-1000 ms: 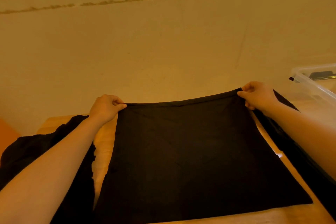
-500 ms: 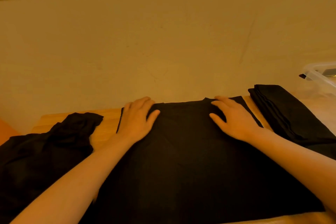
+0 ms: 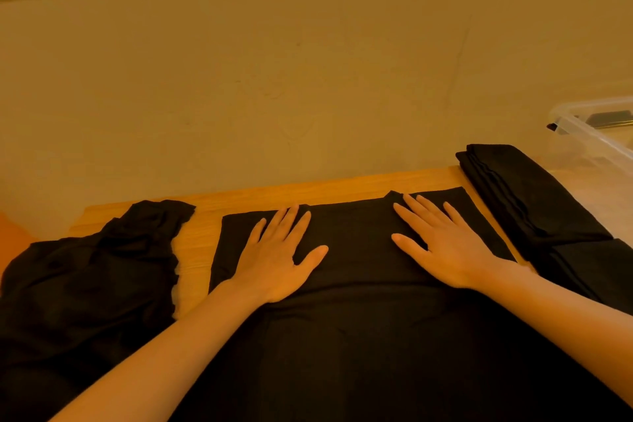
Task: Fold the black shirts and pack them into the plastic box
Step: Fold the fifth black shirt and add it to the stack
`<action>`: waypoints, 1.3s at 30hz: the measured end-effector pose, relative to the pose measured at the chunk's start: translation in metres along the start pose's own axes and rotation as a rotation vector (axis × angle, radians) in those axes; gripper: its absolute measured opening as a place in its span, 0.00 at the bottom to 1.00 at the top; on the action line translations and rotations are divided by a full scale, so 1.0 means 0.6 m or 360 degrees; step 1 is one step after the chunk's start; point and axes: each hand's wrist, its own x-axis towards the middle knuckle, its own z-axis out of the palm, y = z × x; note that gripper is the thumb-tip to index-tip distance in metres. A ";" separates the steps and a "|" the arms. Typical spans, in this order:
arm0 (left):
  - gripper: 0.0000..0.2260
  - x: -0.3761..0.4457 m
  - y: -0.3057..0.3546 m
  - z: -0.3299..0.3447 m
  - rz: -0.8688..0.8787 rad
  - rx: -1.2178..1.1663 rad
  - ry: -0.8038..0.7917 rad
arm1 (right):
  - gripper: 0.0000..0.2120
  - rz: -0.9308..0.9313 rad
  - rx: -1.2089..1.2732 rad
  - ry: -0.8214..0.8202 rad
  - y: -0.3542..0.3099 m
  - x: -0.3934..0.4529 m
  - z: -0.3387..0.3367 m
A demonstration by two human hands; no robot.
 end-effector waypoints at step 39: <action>0.37 -0.108 0.000 0.012 -0.0105 -0.0055 0.0091 | 0.37 0.0084 -0.0004 0.0042 -0.045 -0.109 0.015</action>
